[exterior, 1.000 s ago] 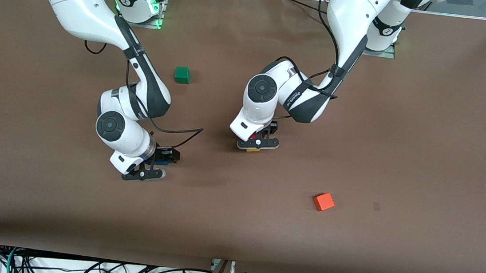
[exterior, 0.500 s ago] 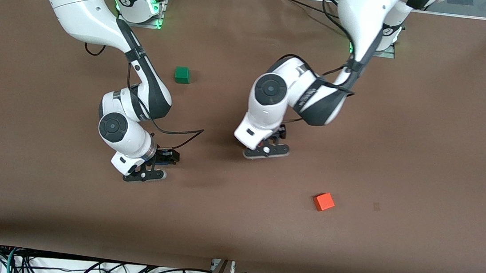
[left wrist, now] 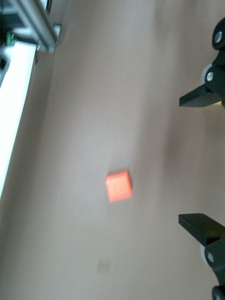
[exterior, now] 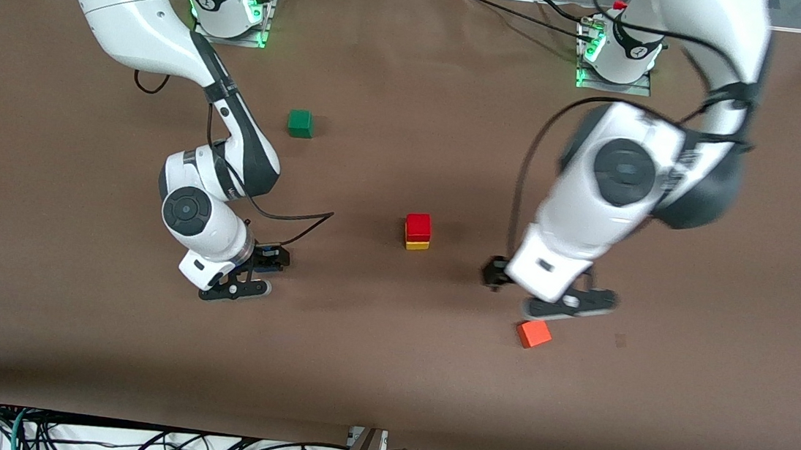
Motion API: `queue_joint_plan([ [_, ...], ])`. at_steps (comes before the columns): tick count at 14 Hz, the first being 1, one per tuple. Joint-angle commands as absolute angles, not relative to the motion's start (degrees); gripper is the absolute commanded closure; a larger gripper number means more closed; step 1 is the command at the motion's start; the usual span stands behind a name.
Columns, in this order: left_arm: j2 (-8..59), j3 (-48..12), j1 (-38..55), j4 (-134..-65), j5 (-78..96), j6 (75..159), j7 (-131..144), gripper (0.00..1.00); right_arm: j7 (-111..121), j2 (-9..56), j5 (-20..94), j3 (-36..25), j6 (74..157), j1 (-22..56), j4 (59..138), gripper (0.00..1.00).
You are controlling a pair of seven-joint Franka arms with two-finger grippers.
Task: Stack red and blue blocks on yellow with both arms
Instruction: 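Grasp the blue cube with the right gripper while the left gripper releases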
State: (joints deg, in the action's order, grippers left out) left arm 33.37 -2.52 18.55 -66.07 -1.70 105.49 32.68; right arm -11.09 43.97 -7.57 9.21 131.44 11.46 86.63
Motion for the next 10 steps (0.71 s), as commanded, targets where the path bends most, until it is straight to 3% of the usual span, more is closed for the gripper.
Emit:
queue_joint_plan([
  [1, 29.5, -3.5, 13.5, -66.8, -2.5, 101.9, 24.3, 0.00, -12.1, 44.3, -8.2, 9.5, 131.0, 11.3, 87.1, 0.23],
  [4, 27.3, -4.0, 6.4, -66.9, -1.8, 99.1, 19.2, 0.00, -12.0, 44.4, -8.1, 9.5, 131.0, 11.3, 87.3, 0.46],
  [10, 25.6, -4.0, -3.0, -67.0, 0.4, 94.4, 3.5, 0.00, -11.6, 44.0, -7.8, 9.7, 130.7, 11.7, 86.7, 0.60],
])
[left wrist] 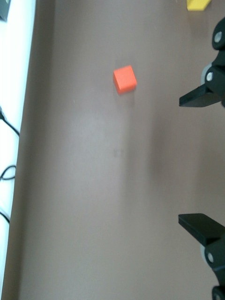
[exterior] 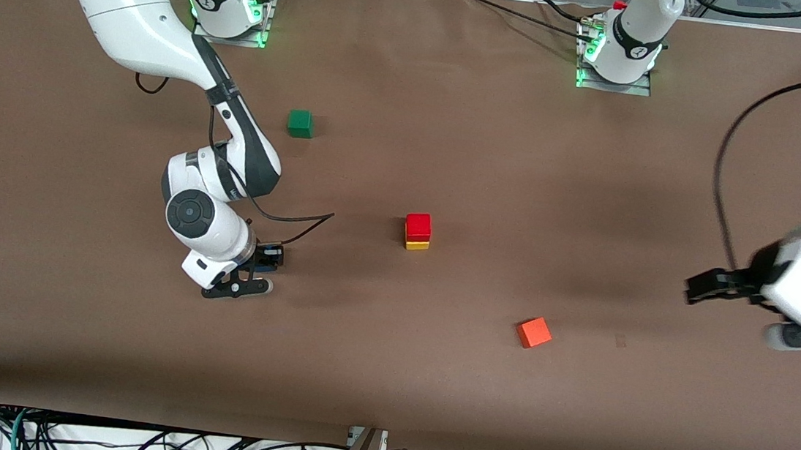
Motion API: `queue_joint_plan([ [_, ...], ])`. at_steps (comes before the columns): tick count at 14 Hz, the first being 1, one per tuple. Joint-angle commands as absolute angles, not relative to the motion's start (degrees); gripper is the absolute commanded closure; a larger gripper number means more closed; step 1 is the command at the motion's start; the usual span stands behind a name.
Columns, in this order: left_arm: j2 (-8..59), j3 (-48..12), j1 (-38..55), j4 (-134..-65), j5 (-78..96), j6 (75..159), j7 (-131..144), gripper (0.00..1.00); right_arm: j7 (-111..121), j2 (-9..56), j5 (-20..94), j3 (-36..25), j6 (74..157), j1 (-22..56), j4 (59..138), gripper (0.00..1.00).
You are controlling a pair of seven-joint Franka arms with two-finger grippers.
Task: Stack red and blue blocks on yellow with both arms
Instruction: 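Lift the blue cube with the right gripper while the left gripper retracts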
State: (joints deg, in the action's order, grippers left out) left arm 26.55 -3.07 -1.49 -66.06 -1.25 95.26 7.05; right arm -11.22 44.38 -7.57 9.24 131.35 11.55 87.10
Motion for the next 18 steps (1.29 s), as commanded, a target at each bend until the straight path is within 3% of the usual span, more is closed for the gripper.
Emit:
queue_joint_plan([
  [1, 25.5, -3.9, -3.0, -67.0, 1.0, 94.4, 3.5, 0.00, -11.6, 43.9, -7.7, 9.8, 130.3, 11.9, 86.7, 0.61],
  [6, 23.6, -3.7, -2.4, -67.9, 0.9, 94.2, 3.9, 0.00, -14.8, 42.7, -7.6, 11.7, 124.9, 12.5, 85.3, 0.61],
  [9, 15.6, -3.5, -2.3, -77.3, 0.4, 94.3, 4.0, 0.00, -15.5, 42.4, -7.6, 12.1, 124.2, 12.5, 84.9, 0.61],
  [15, 7.4, -3.0, -2.9, -87.7, 0.2, 94.1, 3.5, 0.00, -15.6, 41.5, -6.9, 12.7, 123.6, 12.7, 85.0, 0.61],
  [18, 7.5, -3.0, -3.0, -88.6, 0.1, 94.0, 3.6, 0.00, -15.6, 41.5, -6.8, 12.9, 123.6, 12.7, 85.0, 0.61],
])
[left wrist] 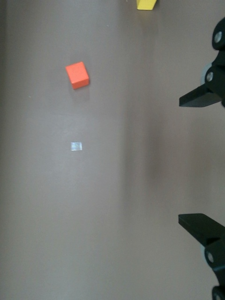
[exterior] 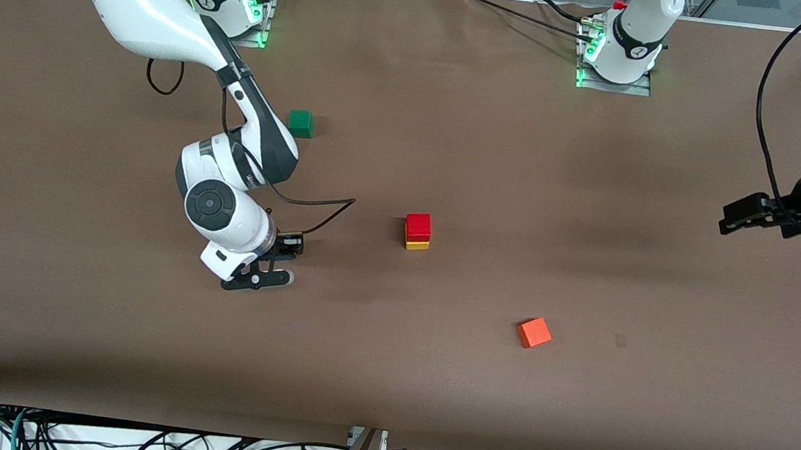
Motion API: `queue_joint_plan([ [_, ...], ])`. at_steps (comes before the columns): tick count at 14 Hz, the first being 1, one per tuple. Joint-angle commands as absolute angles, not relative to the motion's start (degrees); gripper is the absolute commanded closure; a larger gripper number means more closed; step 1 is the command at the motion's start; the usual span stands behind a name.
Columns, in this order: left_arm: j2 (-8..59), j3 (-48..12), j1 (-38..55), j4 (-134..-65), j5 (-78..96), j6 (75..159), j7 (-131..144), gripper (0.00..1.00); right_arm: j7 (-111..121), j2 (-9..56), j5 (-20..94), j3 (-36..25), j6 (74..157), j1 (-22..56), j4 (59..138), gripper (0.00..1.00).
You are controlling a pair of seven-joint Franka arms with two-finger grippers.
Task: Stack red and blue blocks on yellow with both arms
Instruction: 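Carry the blue cube with the right gripper toward the red cube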
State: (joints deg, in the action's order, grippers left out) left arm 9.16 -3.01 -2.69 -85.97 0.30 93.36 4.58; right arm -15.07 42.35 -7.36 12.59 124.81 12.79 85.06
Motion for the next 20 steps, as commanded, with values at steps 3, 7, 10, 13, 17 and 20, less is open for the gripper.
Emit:
queue_joint_plan([
  [3, 8.4, -3.0, -3.1, -88.2, 0.1, 94.0, 3.3, 0.00, -15.9, 41.3, -6.8, 12.9, 123.6, 12.7, 85.1, 0.60],
  [7, 9.2, -3.0, -3.1, -86.7, -0.1, 94.0, 3.3, 0.00, -15.6, 41.6, -6.9, 12.8, 124.3, 12.7, 85.5, 0.56],
  [10, 9.3, -3.0, -3.3, -86.6, -0.1, 94.1, 3.3, 0.00, -15.7, 41.6, -6.9, 12.8, 124.5, 12.7, 85.6, 0.56],
  [13, 9.4, -3.0, -3.2, -85.8, -0.1, 94.0, 3.3, 0.00, -16.1, 41.6, -6.9, 12.8, 124.4, 12.8, 85.6, 0.56],
  [17, 10.1, -3.0, -3.2, -84.6, -0.1, 94.0, 3.4, 0.00, -16.3, 41.3, -6.9, 13.0, 123.9, 12.9, 85.5, 0.56],
  [20, 10.2, -3.0, -3.3, -84.6, 0.0, 94.0, 3.4, 0.00, -18.5, 41.2, -6.9, 14.2, 123.8, 13.1, 85.3, 0.56],
])
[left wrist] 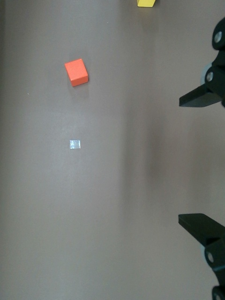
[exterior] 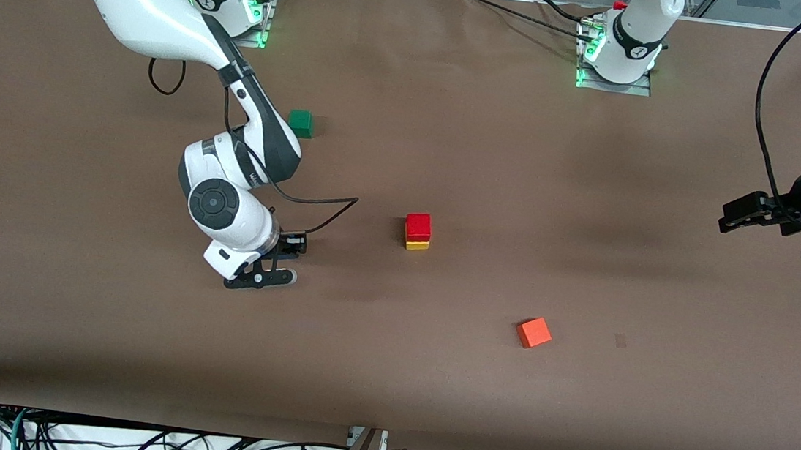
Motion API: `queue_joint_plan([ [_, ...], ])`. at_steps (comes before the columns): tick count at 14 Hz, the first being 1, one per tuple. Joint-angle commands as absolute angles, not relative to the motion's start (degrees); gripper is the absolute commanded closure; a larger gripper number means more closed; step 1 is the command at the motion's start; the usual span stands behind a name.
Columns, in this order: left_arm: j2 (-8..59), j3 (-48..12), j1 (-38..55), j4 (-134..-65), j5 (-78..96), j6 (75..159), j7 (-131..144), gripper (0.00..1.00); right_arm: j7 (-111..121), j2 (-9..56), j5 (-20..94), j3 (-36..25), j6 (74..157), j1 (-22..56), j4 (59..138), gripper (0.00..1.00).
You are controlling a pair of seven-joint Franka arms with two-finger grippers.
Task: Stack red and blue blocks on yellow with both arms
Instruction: 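Carry the blue cube with the right gripper toward the red cube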
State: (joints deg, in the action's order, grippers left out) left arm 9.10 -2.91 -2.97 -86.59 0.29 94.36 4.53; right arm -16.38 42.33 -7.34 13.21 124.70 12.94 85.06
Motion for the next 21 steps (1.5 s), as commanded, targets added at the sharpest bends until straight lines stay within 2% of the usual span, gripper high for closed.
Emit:
queue_joint_plan([
  [1, 10.2, -3.0, -3.3, -84.6, 0.0, 94.0, 3.4, 0.00, -19.2, 41.2, -6.9, 14.3, 123.8, 13.2, 85.2, 0.56],
  [5, 10.2, -3.0, -3.3, -84.6, -0.1, 94.0, 3.4, 0.00, -20.4, 39.6, -6.9, 15.6, 123.6, 13.3, 85.2, 0.56],
  [11, 10.2, -3.0, -3.3, -84.6, 0.0, 94.0, 3.4, 0.00, -27.8, 37.7, -6.9, 15.6, 122.7, 19.0, 84.7, 0.56],
  [17, 10.2, -2.9, -3.8, -84.6, 0.0, 94.0, 3.3, 0.00, -36.8, 38.3, -3.8, 15.5, 114.9, 26.0, 75.1, 0.56],
  [21, 10.2, -2.9, -3.8, -84.6, 0.0, 94.0, 3.3, 0.00, -41.0, 40.6, -3.8, 15.3, 115.1, 30.3, 70.5, 0.56],
])
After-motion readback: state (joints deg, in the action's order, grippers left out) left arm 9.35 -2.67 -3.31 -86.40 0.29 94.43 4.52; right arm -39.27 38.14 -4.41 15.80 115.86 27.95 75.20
